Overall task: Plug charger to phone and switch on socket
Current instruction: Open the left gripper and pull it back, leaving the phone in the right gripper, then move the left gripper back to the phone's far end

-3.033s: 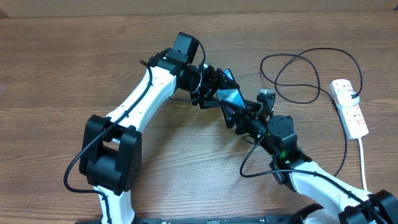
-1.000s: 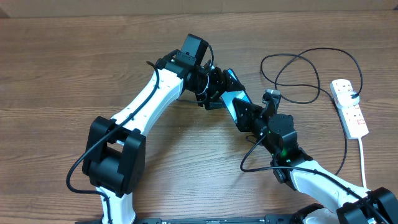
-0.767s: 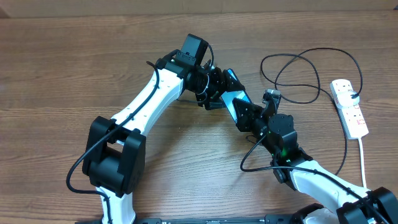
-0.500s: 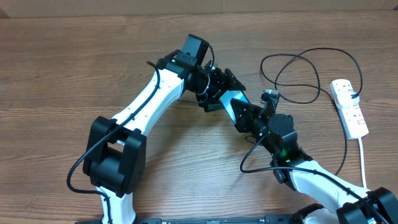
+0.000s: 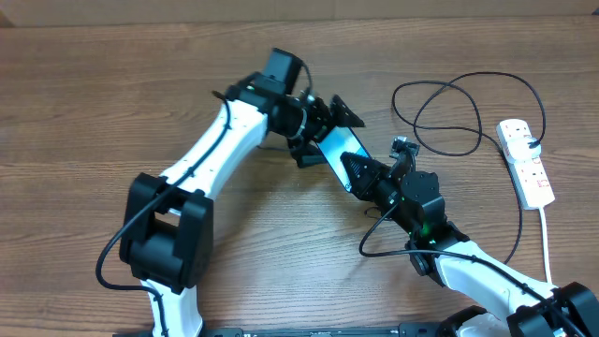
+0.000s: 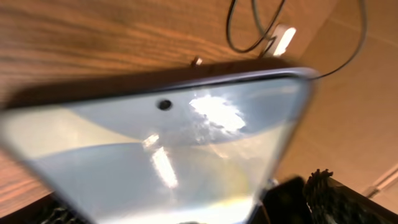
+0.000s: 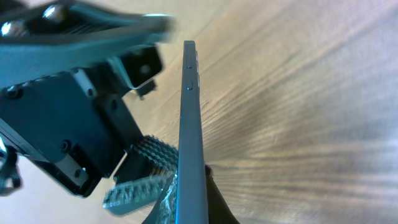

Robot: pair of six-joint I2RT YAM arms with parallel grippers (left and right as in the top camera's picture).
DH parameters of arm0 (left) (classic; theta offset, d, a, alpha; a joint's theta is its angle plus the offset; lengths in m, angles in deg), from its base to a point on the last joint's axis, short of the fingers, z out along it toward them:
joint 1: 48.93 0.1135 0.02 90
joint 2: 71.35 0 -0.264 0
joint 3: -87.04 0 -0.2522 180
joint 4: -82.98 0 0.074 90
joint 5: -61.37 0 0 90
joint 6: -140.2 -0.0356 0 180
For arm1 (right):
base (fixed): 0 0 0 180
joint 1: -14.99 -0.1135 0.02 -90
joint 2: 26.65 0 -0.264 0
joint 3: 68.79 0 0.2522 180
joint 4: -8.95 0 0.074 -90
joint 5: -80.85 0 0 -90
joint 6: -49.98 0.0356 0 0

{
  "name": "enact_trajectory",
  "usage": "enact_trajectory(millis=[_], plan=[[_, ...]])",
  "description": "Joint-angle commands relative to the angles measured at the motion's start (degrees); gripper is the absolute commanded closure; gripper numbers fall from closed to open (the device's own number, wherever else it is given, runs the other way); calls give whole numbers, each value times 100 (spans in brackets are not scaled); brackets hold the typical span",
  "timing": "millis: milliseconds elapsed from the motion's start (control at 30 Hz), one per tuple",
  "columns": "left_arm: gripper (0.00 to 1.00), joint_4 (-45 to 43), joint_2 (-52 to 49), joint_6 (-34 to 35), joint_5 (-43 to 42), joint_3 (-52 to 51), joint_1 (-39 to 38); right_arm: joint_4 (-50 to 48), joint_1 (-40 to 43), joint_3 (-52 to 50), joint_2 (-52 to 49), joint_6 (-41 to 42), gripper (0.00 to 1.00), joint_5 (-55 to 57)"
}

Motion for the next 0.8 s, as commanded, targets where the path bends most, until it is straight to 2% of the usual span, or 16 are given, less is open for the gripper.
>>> enact_trajectory(millis=[0,300,533,767], plan=[[3,-13,-2,-669,-315,125,474,188,-79,63,68,1419,96,-273],[3,1034,542,-2179,-116,125,1469,203,-79,63,68,3545,96,-1423],[2,1871,1537,-2774,894,125,2057,199,-79,63,68,4588,96,-2269],[0,2505,2682,-3180,1681,125,2096,199,-81,63,68,6070,96,-2962]])
